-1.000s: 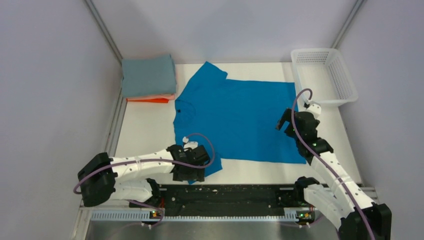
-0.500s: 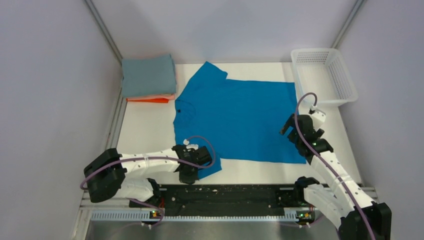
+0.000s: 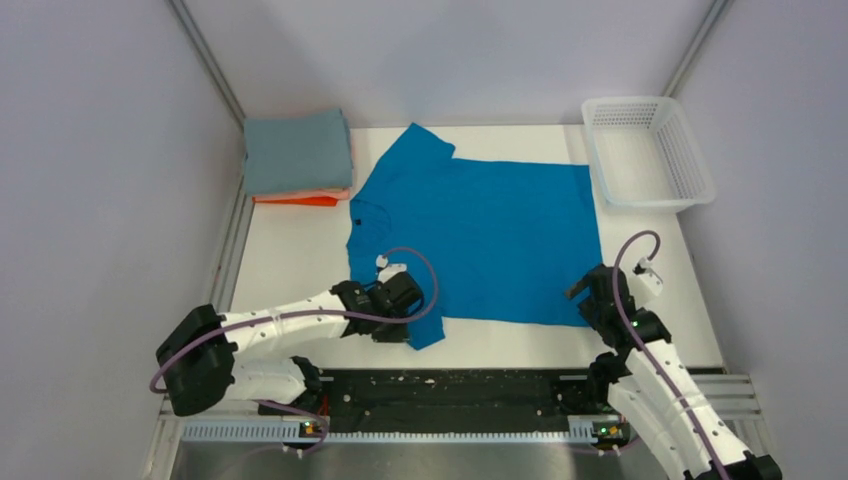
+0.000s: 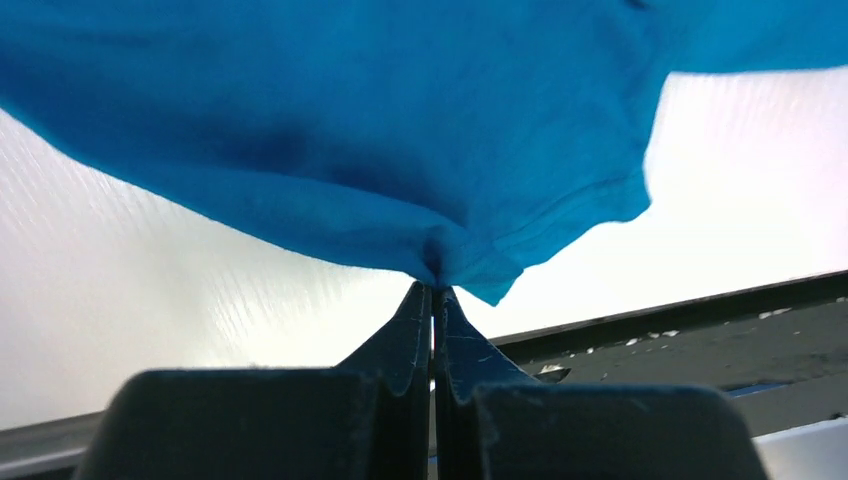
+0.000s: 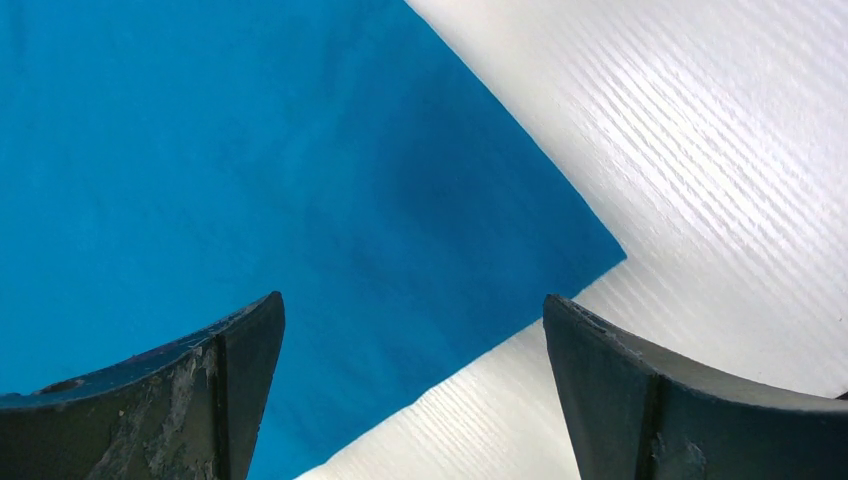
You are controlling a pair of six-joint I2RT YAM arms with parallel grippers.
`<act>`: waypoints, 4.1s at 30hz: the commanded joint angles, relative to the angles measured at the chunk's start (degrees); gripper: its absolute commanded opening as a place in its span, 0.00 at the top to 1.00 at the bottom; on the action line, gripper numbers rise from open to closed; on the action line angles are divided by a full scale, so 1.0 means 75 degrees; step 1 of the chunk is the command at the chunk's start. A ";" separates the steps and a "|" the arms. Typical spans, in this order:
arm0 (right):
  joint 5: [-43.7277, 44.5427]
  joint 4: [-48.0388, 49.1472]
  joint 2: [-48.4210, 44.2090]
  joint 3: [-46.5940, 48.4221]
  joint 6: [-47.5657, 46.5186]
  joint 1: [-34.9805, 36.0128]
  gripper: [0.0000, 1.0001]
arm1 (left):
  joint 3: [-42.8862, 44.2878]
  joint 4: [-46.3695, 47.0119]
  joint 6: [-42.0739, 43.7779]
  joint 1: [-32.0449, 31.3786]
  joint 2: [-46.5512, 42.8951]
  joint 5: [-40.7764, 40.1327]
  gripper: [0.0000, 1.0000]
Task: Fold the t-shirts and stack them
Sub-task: Grab the side of the flattened tshirt closest away from the robot with both arms, then fold the flattened tshirt in 1/3 of the way
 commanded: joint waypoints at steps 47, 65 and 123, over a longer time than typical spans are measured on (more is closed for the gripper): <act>0.0733 0.3773 0.2854 0.1178 -0.1526 -0.0281 1.00 | 0.2963 0.2157 0.2511 0.3637 0.1253 -0.0182 1.00; 0.0150 0.4464 0.5404 0.2849 -0.2157 -0.0989 1.00 | 0.4520 0.2622 0.3626 0.4512 0.2659 -0.0451 1.00; -0.1473 0.5839 0.8959 0.4750 -0.3913 -0.0603 0.12 | 0.5591 0.2962 0.2363 0.5195 0.5784 0.2327 0.01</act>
